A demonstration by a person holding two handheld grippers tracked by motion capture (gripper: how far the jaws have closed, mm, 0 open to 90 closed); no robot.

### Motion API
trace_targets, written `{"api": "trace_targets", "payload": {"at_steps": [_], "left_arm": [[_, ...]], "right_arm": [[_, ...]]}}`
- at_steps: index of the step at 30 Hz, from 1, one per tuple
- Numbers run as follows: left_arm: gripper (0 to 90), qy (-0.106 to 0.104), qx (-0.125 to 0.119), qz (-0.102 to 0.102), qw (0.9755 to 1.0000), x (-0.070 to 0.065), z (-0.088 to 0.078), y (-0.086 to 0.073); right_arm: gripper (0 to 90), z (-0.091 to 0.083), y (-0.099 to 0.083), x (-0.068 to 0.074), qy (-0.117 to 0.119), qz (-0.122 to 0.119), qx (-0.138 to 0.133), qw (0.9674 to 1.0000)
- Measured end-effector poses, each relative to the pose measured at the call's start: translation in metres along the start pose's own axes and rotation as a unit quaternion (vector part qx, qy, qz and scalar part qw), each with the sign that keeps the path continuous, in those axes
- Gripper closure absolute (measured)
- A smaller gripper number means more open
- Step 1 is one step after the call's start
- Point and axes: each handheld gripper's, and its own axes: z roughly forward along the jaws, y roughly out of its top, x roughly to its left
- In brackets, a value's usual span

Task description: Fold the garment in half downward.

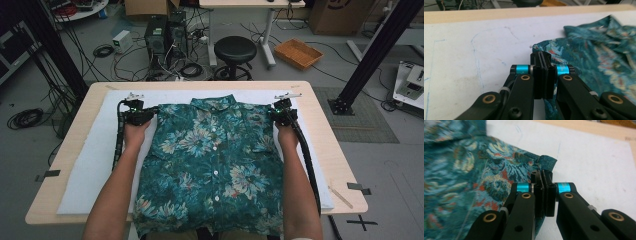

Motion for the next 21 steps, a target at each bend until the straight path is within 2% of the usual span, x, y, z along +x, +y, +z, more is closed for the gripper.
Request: {"api": "trace_targets", "payload": {"at_steps": [5,9,11,14,17,21], "left_arm": [[88.9,-0.03,-0.017,0.0,0.9994,-0.007,-0.019,0.004],[88.9,-0.06,-0.031,0.006,0.9977,-0.016,-0.037,0.004],[88.9,-0.069,-0.035,0.009,0.997,-0.02,-0.046,0.002],[88.9,-0.077,-0.04,0.013,0.9962,-0.025,-0.061,-0.002],[88.9,-0.086,-0.046,0.012,0.9952,-0.029,-0.074,-0.007],[88.9,-0.098,-0.045,0.022,0.9939,-0.036,-0.092,-0.017]], "right_arm": [[89.6,-0.019,-0.002,0.005,0.026,-0.007,-0.026,0.9993],[89.6,-0.038,-0.005,0.01,0.04,-0.02,-0.049,0.9978],[89.6,-0.049,-0.008,0.012,0.044,-0.026,-0.061,0.9968],[89.6,-0.064,-0.014,0.017,0.044,-0.05,-0.071,0.9953],[89.6,-0.078,-0.023,0.021,0.055,-0.053,-0.085,0.9935],[89.6,-0.095,-0.039,0.025,0.07,-0.052,-0.092,0.9919]]}}
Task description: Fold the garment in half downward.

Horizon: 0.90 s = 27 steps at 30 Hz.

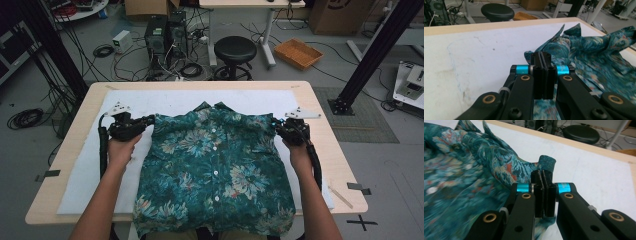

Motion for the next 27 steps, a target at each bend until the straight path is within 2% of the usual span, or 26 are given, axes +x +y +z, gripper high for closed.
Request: {"api": "trace_targets", "payload": {"at_steps": [2,9,13,17,19,24,27], "left_arm": [[88.9,-0.012,-0.005,-0.002,0.9999,-0.007,-0.01,-0.006],[88.9,-0.042,0.002,0.022,0.9989,-0.033,-0.046,-0.036],[88.9,-0.044,0.013,0.023,0.9987,-0.039,-0.063,-0.054],[88.9,-0.056,0.011,0.006,0.9984,-0.043,-0.08,-0.067],[88.9,-0.061,0.014,0.008,0.998,-0.047,-0.088,-0.073],[88.9,-0.063,0.027,0.018,0.9975,-0.058,-0.107,-0.089],[88.9,-0.062,0.032,0.014,0.9974,-0.061,-0.115,-0.098]], "right_arm": [[89.6,-0.009,-0.007,0.005,0.011,0.002,-0.004,0.9999],[89.6,-0.044,-0.034,0.021,0.04,-0.005,-0.012,0.9991],[89.5,-0.066,-0.047,0.025,0.048,-0.004,-0.018,0.9987],[89.5,-0.085,-0.061,0.029,0.054,-0.004,-0.018,0.9984],[89.5,-0.094,-0.067,0.032,0.059,-0.004,-0.018,0.9981],[89.5,-0.113,-0.081,0.041,0.074,-0.026,-0.009,0.9969],[89.5,-0.124,-0.089,0.047,0.084,-0.033,-0.009,0.9959]]}}
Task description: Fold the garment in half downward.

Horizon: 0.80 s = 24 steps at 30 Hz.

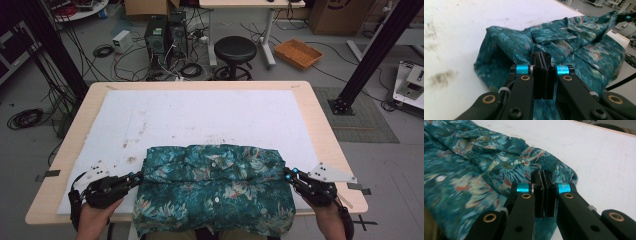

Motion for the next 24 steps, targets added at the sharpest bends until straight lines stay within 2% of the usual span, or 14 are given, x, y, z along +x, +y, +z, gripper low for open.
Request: {"api": "trace_targets", "payload": {"at_steps": [6,11,15,18,19,20,21,24], "left_arm": [[89.0,0.004,0.01,-0.006,0.9999,-0.008,-0.014,-0.018],[89.0,0.004,0.027,-0.005,0.9996,-0.017,-0.025,-0.033],[89.0,0.002,0.044,-0.005,0.999,-0.017,-0.029,-0.04],[88.8,-0.007,0.035,-0.003,0.9994,-0.016,-0.031,-0.039],[84.2,-0.006,0.025,-0.004,0.9997,-0.015,-0.031,-0.035],[71.2,-0.002,0.015,-0.012,0.9998,-0.013,-0.031,-0.031],[64.6,0.003,0.007,-0.013,0.9999,-0.01,-0.031,-0.025],[55.6,0.032,-0.013,-0.011,0.9993,-0.007,-0.026,-0.006]], "right_arm": [[89.5,-0.017,-0.011,0.011,0.012,-0.008,-0.003,0.9999],[89.5,-0.03,-0.016,0.018,0.013,-0.017,0.006,0.9998],[89.4,-0.035,-0.021,0.022,0.02,-0.018,0.021,0.9994],[88.8,-0.035,-0.024,0.025,0.022,-0.022,0.029,0.9991],[84.0,-0.036,-0.024,0.026,0.022,-0.021,0.029,0.9991],[70.2,-0.036,-0.023,0.025,0.02,-0.016,0.027,0.9993],[61.6,-0.036,-0.021,0.024,0.017,-0.004,0.024,0.9996],[53.1,-0.032,-0.014,0.016,0.005,0.016,0.013,0.9998]]}}
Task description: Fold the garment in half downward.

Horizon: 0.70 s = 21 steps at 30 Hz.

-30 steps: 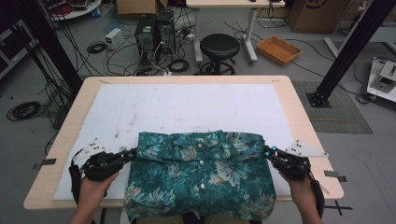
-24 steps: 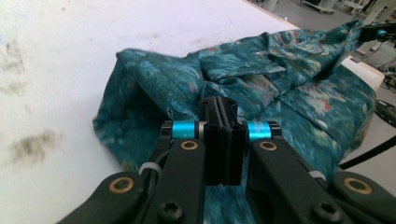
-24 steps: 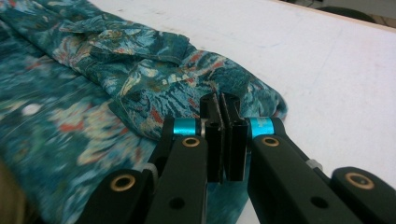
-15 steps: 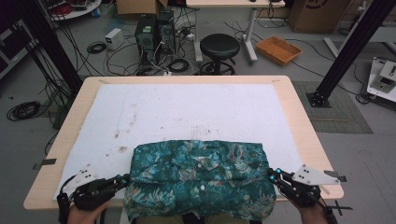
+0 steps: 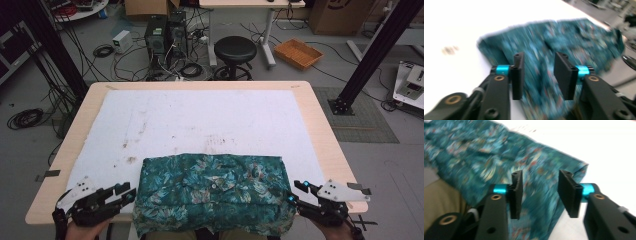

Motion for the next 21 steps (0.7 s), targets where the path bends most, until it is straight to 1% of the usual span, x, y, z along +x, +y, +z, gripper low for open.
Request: {"api": "trace_targets", "payload": {"at_steps": [1,2,3,4,6,7,8,9,10,12,14,15,16,17,18,19,20,21], "left_arm": [[51.2,0.01,-0.004,0.002,0.9999,0.001,0.004,0.006],[48.7,0.017,-0.006,0.003,0.9998,0.003,0.009,0.012],[47.1,0.023,-0.01,0.006,0.9997,0.005,0.014,0.018],[44.5,0.032,-0.011,0.01,0.9994,0.007,0.021,0.023],[42.8,0.045,-0.005,0.009,0.999,0.011,0.037,0.03],[41.0,0.045,-0.005,0.009,0.999,0.011,0.037,0.03],[41.0,0.045,-0.005,0.009,0.999,0.011,0.037,0.03],[38.0,0.06,0.025,0.009,0.9979,0.023,0.068,0.036],[36.0,0.064,0.036,0.007,0.9973,0.027,0.077,0.036],[35.7,0.073,0.056,0.001,0.9958,0.035,0.093,0.034],[35.6,0.078,0.07,-0.013,0.9944,0.042,0.105,0.03],[35.6,0.081,0.077,-0.017,0.9936,0.044,0.108,0.028],[36.8,0.082,0.084,-0.015,0.9929,0.045,0.111,0.026],[41.6,0.082,0.084,-0.015,0.9929,0.045,0.111,0.026],[46.4,0.09,0.104,-0.003,0.9905,0.046,0.113,0.021],[48.2,0.093,0.11,-0.004,0.9896,0.047,0.113,0.019],[53.6,0.096,0.114,-0.003,0.9889,0.048,0.113,0.017],[58.3,0.098,0.11,-0.004,0.989,0.048,0.112,0.015]], "right_arm": [[50.3,0.002,0.003,-0.003,-0.006,0.005,-0.003,1.0],[49.9,0.004,0.006,-0.005,-0.013,0.005,-0.007,0.9999],[49.8,0.007,0.01,-0.008,-0.018,0.01,-0.008,0.9998],[48.9,0.011,0.013,-0.011,-0.026,0.012,-0.011,0.9995],[48.1,0.022,0.018,-0.018,-0.045,0.015,-0.011,0.9988],[48.1,0.022,0.018,-0.018,-0.045,0.015,-0.011,0.9988],[48.1,0.028,0.02,-0.022,-0.053,0.02,-0.008,0.9984],[47.1,0.045,0.024,-0.034,-0.068,0.036,0.002,0.9971],[46.0,0.053,0.025,-0.038,-0.072,0.046,0.009,0.9963],[45.5,0.07,0.027,-0.047,-0.081,0.056,0.031,0.9946],[45.1,0.085,0.029,-0.053,-0.086,0.062,0.052,0.993],[45.0,0.092,0.03,-0.056,-0.087,0.064,0.059,0.9924],[45.0,0.098,0.031,-0.058,-0.087,0.063,0.066,0.992],[45.1,0.103,0.031,-0.059,-0.087,0.064,0.071,0.9916],[45.7,0.108,0.032,-0.059,-0.086,0.063,0.079,0.9912],[46.6,0.112,0.032,-0.06,-0.086,0.063,0.087,0.9905],[49.0,0.117,0.031,-0.061,-0.084,0.058,0.095,0.9903],[51.7,0.12,0.03,-0.062,-0.082,0.059,0.104,0.9895]]}}
